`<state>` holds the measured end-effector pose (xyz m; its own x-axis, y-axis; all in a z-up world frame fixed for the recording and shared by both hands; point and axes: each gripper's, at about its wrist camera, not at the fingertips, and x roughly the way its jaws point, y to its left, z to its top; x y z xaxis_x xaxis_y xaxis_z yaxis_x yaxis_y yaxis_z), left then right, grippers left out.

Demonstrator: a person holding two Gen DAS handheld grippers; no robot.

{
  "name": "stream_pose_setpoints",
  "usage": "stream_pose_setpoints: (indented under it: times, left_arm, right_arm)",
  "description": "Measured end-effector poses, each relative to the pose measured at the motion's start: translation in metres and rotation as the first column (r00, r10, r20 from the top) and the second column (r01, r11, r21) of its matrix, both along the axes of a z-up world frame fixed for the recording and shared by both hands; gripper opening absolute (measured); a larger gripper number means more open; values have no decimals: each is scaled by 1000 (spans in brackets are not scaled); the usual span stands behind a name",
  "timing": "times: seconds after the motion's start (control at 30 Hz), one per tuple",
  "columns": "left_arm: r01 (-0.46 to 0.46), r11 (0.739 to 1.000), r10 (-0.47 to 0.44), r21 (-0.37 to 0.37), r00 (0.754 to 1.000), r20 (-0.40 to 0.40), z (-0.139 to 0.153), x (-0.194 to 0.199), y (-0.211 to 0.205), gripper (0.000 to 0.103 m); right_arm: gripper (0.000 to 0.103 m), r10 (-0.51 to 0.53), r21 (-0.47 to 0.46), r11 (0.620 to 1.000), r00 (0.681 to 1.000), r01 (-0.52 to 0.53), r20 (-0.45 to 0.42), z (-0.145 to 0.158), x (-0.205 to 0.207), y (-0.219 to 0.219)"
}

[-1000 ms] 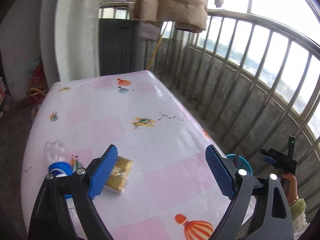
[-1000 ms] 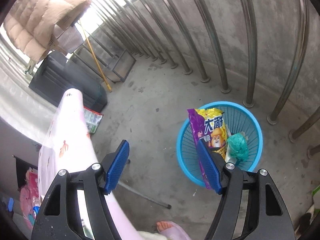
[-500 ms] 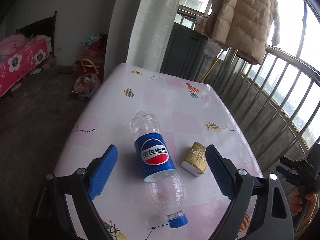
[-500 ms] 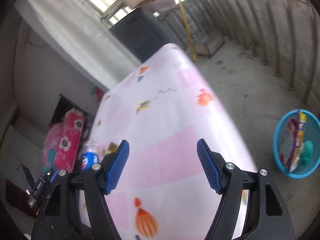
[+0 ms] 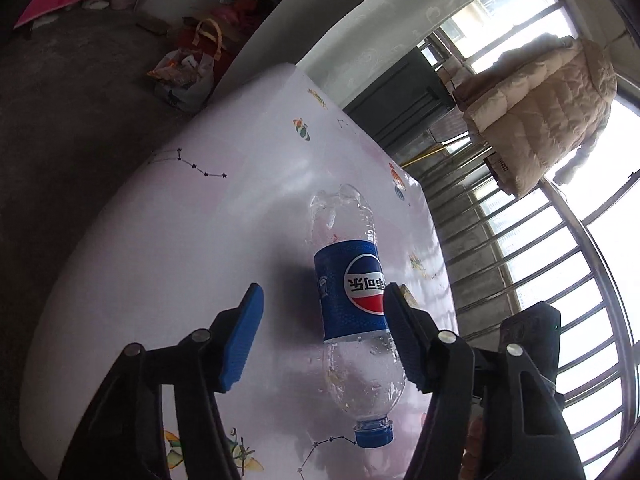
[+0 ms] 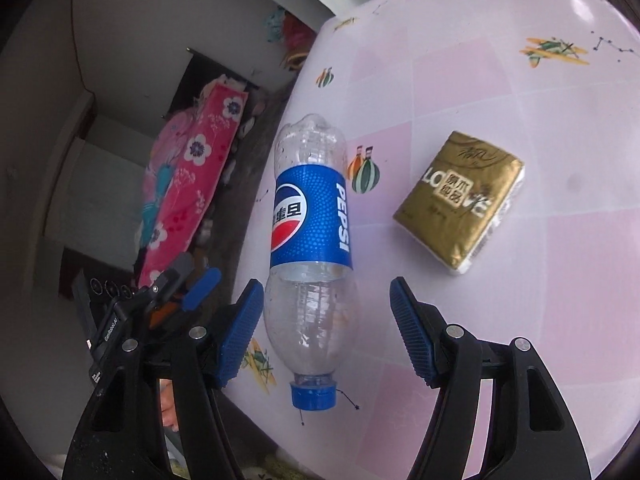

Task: Collect trash
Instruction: 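Grasp the Pepsi bottle around its middle with the right tool and lift it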

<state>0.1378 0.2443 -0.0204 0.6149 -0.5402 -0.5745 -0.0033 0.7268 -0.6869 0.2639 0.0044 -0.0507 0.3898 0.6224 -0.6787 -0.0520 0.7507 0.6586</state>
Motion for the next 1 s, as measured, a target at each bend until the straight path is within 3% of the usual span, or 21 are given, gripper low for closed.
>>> stream_pose_setpoints:
  times: [0.17, 0.3, 0.53, 0.67, 1.0]
  left_arm:
    - [36, 992, -43, -118, 997, -63, -24, 15, -3, 32]
    - [63, 993, -72, -105, 994, -86, -35, 22, -14, 21]
    - [87, 995, -92, -48, 990, -109, -46, 24, -27, 12]
    - [92, 994, -98, -54, 988, -119, -47, 25, -29, 8]
    - [170, 985, -171, -12, 985, -6, -1, 20, -64, 5]
  right_arm:
    - [64, -15, 8, 1000, 999, 15, -42, -7, 13, 12]
    - [62, -18, 37, 999, 998, 20, -65, -10, 15, 16]
    - [55, -3, 110, 994, 997, 12, -77, -16, 19, 24]
    - [53, 0, 109, 994, 998, 7, -69, -13, 18, 25]
    - [52, -48, 109, 993, 997, 41, 65, 31, -11, -7]
